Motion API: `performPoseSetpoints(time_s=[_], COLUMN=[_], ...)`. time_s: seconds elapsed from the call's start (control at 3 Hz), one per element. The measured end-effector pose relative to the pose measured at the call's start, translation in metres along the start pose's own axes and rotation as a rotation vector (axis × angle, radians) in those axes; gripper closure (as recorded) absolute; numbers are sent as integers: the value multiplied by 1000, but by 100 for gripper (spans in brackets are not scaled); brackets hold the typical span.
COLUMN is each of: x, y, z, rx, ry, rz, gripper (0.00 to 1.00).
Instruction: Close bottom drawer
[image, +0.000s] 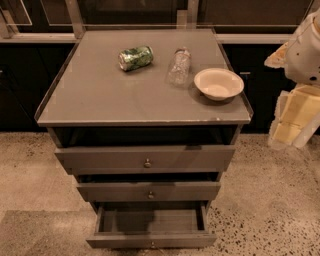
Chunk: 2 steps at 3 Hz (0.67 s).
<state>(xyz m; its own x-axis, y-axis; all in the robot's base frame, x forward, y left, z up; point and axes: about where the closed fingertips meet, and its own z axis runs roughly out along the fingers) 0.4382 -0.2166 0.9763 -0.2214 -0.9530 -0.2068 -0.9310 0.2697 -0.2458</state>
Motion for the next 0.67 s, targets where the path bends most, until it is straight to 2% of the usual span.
performPoseSetpoints(time_s=[0.33,0.67], x=[1,9], y=[1,26], z=[0,20], rx=[13,16], ry=[-10,-92], rz=[3,3], gripper=[0,0])
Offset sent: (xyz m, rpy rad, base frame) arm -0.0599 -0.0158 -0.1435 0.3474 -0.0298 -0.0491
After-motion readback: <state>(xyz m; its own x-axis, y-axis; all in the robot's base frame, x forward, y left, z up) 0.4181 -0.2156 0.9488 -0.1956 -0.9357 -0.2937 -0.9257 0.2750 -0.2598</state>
